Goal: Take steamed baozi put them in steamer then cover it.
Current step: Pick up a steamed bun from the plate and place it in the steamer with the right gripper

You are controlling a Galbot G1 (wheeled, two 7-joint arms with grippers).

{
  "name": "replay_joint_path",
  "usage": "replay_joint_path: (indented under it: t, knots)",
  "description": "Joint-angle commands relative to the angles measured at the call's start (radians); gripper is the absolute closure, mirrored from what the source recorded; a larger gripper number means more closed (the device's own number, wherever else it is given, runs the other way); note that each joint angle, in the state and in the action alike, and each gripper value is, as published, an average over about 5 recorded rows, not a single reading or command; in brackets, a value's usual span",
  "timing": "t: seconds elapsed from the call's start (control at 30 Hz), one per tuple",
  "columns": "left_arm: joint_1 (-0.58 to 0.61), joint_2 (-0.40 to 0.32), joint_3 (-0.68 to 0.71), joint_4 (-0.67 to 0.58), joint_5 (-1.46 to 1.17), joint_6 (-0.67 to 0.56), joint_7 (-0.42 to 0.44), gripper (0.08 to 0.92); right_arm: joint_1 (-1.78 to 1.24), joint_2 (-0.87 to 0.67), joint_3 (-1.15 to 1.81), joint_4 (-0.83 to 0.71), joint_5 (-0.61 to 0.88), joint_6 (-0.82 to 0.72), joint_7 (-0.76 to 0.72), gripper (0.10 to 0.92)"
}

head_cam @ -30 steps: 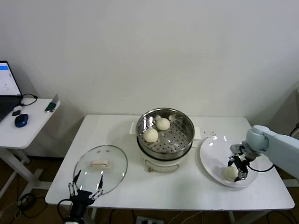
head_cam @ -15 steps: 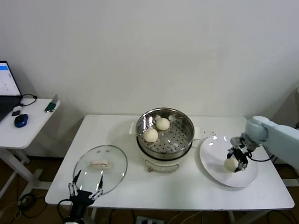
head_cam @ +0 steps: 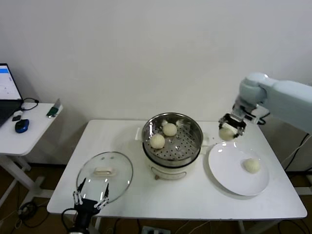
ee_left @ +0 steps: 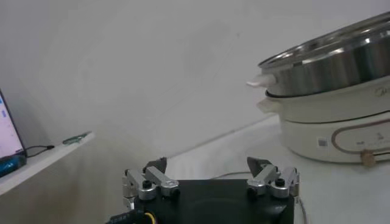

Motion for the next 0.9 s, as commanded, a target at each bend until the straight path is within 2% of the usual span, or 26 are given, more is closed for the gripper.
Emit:
replay_joint_path:
  t: [0.03, 0.27, 0.47, 0.9]
  knots:
    - [0.009, -0.002, 0.000, -0.004, 0.001, -0.004, 0.000, 0.177, 0.101, 0.166, -0.010, 0.102, -0.071, 0.146, -0.014, 0.355]
    - [0.022, 0.002, -0.009, -0.011, -0.007, -0.007, 0.000, 0.177, -0.069, 0.311, 0.061, 0.057, -0.168, 0.157, -0.021, 0.355]
    - [0.025, 0.006, -0.014, -0.009, -0.016, -0.008, 0.000, 0.177, -0.156, 0.424, 0.073, -0.001, -0.190, 0.167, -0.020, 0.355]
    - [0.013, 0.010, -0.006, 0.001, -0.021, -0.005, 0.001, 0.177, -0.237, 0.466, 0.061, -0.026, -0.184, 0.164, -0.024, 0.350]
